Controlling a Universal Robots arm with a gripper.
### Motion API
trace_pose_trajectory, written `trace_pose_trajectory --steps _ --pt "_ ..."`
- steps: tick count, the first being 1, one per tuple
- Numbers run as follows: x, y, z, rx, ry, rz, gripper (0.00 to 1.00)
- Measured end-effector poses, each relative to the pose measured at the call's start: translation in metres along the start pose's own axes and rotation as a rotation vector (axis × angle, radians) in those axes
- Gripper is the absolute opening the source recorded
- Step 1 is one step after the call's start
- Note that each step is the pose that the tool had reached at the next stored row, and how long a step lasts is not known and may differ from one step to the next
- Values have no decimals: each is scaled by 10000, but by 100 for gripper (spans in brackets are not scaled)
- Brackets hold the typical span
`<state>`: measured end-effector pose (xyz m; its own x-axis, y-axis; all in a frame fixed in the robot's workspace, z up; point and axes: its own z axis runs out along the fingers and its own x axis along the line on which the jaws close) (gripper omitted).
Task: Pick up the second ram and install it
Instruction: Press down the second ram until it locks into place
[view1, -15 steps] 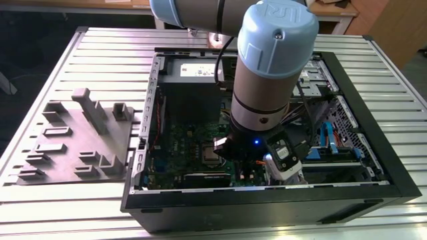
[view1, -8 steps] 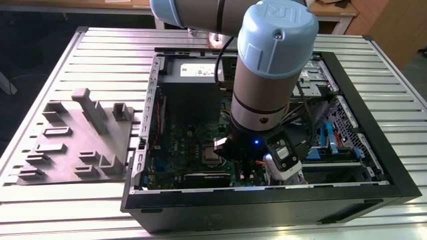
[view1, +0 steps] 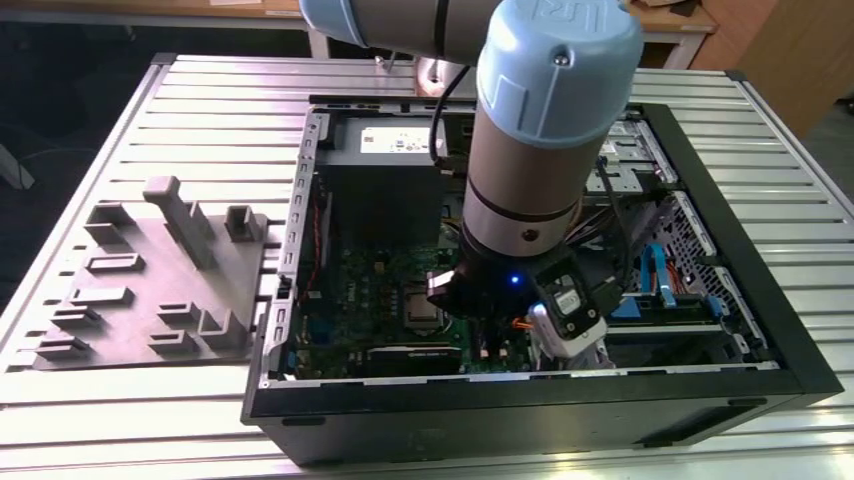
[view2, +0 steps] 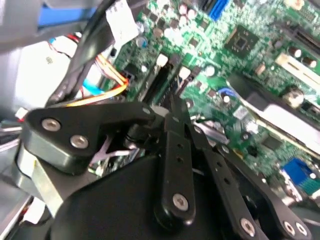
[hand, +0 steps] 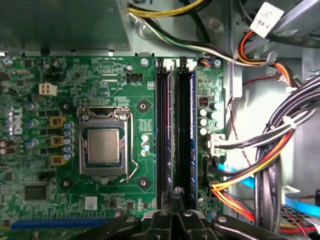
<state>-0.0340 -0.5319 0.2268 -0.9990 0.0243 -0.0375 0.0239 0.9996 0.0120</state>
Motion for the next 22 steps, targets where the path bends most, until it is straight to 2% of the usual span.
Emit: trace_pose_trajectory --steps 10,17,22 --pt "-10 3 -272 5 1 -1 10" --pt "-11 13 -276 7 2 -1 10" --pt "-7 143 -272 6 1 -1 10"
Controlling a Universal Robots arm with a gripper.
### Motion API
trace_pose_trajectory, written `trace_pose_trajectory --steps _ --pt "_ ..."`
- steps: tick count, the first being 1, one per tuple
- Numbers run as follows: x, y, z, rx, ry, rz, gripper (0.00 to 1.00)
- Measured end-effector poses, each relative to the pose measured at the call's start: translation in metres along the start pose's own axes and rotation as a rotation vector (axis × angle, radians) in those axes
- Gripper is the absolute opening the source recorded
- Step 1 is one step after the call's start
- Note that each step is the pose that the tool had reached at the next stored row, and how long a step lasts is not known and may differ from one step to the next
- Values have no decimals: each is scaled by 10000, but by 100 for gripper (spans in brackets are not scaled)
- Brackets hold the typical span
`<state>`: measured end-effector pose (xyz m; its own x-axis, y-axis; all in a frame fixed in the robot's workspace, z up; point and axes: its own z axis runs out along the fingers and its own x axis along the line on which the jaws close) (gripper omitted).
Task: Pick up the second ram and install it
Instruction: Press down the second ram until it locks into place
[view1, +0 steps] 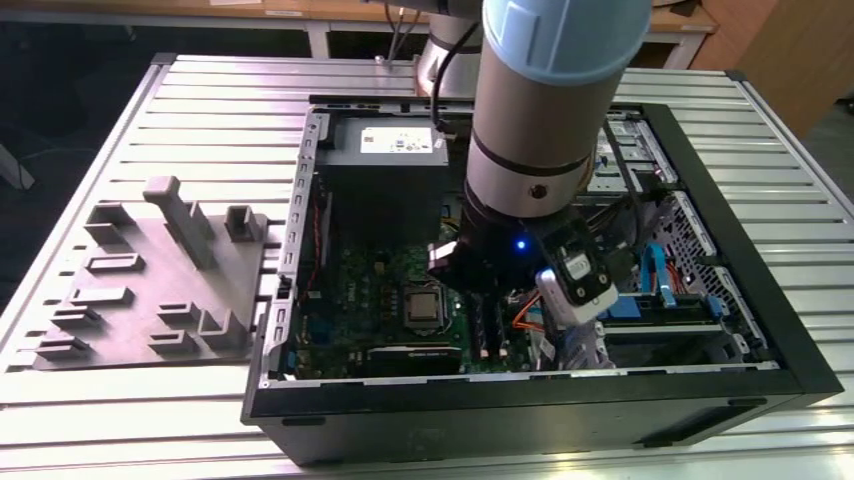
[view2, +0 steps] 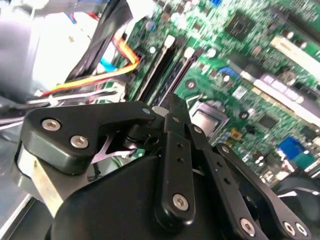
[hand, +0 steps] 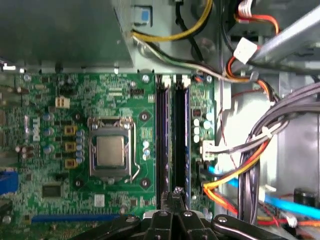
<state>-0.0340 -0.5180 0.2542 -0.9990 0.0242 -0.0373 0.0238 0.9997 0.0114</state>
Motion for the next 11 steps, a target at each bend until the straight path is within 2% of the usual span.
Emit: trace_pose_trajectory --steps 6,11 --pt "5 204 6 -5 0 0 10" --pt "6 276 7 -18 0 0 10"
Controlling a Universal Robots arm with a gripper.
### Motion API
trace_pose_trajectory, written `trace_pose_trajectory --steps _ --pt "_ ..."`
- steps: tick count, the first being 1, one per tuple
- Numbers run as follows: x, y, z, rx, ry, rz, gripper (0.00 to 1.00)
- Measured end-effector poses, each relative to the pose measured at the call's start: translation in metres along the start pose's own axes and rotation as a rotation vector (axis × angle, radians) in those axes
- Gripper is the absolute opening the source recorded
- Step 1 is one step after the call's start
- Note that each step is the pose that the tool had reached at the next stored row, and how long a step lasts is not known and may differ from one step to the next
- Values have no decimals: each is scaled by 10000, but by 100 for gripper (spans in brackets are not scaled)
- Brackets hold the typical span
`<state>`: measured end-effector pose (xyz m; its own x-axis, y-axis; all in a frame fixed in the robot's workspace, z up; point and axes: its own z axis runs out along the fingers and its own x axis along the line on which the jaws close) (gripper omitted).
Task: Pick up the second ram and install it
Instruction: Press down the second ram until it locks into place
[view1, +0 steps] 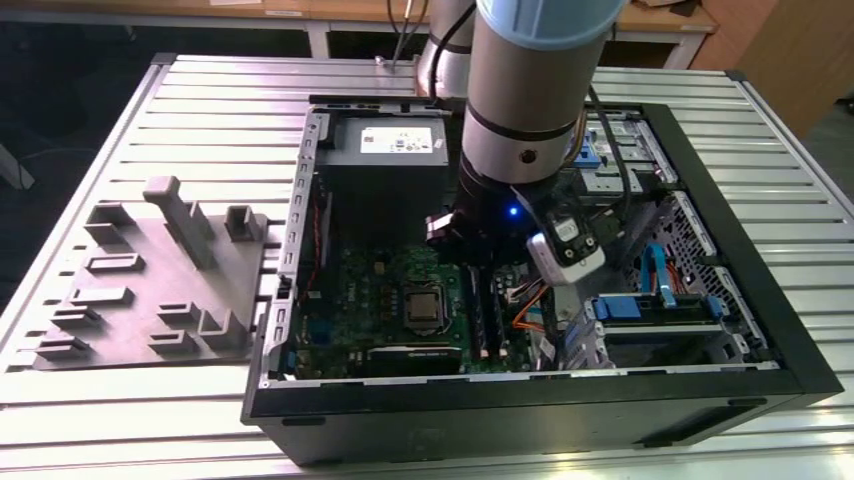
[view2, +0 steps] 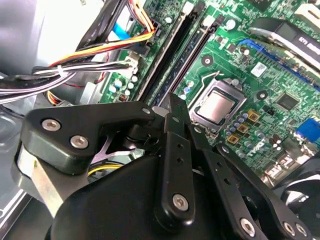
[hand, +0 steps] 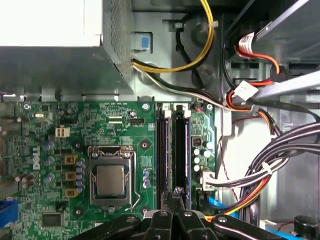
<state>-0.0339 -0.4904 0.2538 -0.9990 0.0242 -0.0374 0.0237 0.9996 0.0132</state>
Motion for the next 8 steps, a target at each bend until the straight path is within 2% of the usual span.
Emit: trace_pose_trajectory --steps 8 --pt "0 1 -18 1 1 1 10"
